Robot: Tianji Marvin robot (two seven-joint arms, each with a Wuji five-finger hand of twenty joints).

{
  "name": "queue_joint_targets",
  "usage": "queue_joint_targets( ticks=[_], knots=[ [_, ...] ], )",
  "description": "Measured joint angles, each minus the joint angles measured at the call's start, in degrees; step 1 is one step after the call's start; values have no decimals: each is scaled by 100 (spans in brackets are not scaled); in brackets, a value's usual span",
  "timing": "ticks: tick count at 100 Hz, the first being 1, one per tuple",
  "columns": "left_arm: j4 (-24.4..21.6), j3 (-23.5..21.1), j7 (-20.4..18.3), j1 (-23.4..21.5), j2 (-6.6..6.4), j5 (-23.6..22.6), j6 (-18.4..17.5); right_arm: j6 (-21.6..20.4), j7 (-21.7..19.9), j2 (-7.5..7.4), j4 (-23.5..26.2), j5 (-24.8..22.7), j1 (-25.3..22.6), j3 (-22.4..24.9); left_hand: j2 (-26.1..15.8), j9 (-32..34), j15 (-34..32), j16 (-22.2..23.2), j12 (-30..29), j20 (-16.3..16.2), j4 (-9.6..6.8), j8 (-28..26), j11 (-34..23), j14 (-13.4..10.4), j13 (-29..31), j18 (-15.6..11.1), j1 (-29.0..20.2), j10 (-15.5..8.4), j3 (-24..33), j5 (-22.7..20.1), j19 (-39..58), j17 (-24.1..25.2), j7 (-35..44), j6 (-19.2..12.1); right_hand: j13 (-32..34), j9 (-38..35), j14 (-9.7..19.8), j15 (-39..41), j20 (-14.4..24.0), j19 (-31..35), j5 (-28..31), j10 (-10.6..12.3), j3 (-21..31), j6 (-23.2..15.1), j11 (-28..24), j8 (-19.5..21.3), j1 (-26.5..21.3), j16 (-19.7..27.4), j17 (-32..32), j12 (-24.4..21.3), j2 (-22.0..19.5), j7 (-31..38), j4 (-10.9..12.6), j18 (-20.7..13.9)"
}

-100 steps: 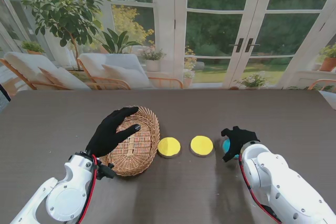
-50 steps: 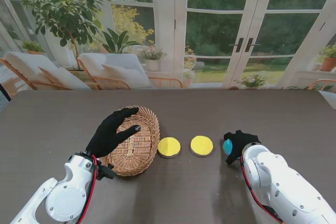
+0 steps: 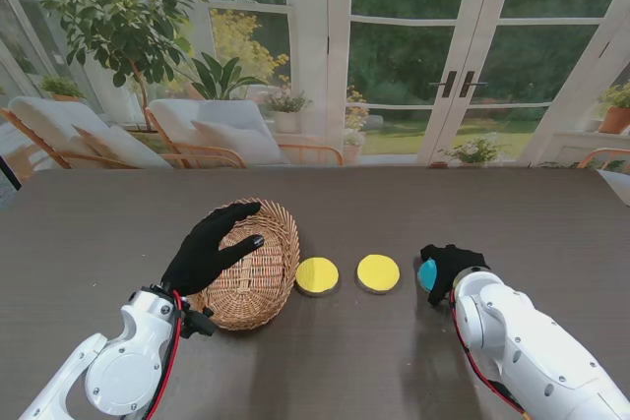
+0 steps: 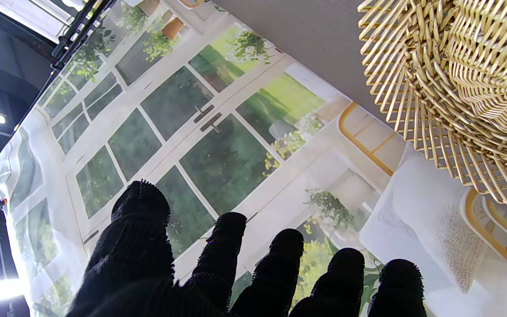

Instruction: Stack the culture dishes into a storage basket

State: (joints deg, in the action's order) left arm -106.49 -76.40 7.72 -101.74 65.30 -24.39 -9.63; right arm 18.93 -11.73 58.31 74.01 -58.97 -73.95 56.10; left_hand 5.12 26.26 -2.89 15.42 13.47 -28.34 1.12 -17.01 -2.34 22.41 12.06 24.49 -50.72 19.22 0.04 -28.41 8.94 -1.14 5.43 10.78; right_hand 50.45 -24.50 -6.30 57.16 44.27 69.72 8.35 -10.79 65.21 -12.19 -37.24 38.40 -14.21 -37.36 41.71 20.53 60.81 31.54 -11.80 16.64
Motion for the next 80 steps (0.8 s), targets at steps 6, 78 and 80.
queue_joint_targets(
  ticks=[6, 78, 80],
  knots=[
    [0, 0, -2, 0, 0, 5, 0, 8, 35, 9, -38, -2, 33, -22, 0, 0, 0, 0, 0, 0, 0, 0, 0, 0, 0, 0, 0, 0, 0, 0, 0, 0, 0, 0, 169, -221, 56, -5, -7, 36, 35, -18, 223, -13, 0, -289, -129, 0, 4, -1, -13, 522, 9, 0],
    [-17, -36, 26, -43, 0, 1, -13, -138, 588, 140, -205, 12, -87, 253, 0, 0, 0, 0, 0, 0, 0, 0, 0, 0, 0, -1, 0, 0, 0, 0, 0, 0, 0, 0, 1157, -1453, 270, -96, -157, 141, 634, -173, 382, -27, -198, -943, -236, 2, 86, 142, 357, 1593, -137, 118],
    [-18, -39, 29, -47, 1, -1, -15, -154, 554, 139, -126, -31, -153, 325, 0, 0, 0, 0, 0, 0, 0, 0, 0, 0, 0, -1, 0, 0, 0, 0, 0, 0, 0, 0, 1157, -1453, 270, -96, -157, 141, 634, -173, 382, -28, -150, -950, -247, 2, 86, 141, 357, 1593, -135, 119]
  ],
)
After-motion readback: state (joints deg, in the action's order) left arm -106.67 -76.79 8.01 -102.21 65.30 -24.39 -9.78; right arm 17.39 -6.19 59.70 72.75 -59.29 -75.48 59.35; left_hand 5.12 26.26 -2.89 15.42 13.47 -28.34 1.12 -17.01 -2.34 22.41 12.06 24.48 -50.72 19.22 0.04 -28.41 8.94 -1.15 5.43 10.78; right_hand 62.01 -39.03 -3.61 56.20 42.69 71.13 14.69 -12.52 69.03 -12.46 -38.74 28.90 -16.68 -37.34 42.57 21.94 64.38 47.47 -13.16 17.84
